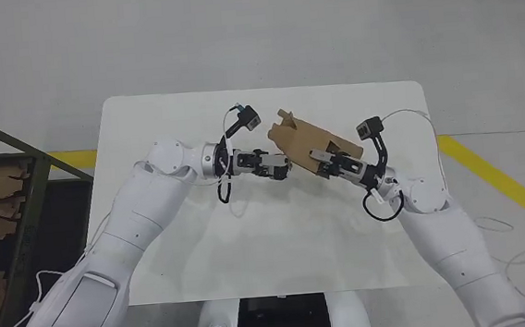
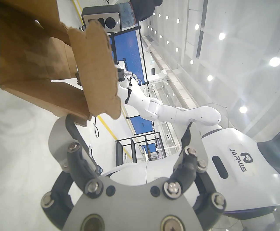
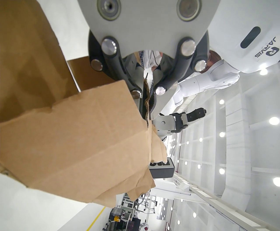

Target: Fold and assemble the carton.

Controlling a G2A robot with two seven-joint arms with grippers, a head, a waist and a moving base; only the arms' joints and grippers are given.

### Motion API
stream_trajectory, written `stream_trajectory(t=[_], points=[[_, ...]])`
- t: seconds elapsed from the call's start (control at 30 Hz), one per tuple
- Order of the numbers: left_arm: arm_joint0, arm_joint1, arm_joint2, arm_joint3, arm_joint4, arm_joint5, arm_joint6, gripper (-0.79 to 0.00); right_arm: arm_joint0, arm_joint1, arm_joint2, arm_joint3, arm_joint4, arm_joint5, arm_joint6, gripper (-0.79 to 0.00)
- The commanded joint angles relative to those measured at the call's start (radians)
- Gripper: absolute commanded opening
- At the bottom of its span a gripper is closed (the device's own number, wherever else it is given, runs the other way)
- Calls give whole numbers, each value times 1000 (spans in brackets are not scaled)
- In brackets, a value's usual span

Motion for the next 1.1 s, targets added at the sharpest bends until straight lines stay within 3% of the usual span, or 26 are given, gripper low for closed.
stream_trajectory(t=[0.0, 0.27, 0.8, 1.07], points=[[1, 0, -2, -2, 4, 4, -1, 0, -3, 0, 3, -1, 2, -2, 0, -785], [18, 3, -14, 3, 9, 8, -3, 0, -5, 3, 31, 5, 29, -4, 0, -785], [82, 53, -179, 3, 57, 16, 58, 0, -26, 15, 83, -28, 55, -30, 76, -785], [91, 51, -163, -14, 60, 38, 57, 0, -55, 19, 84, -95, 51, -37, 108, -785]])
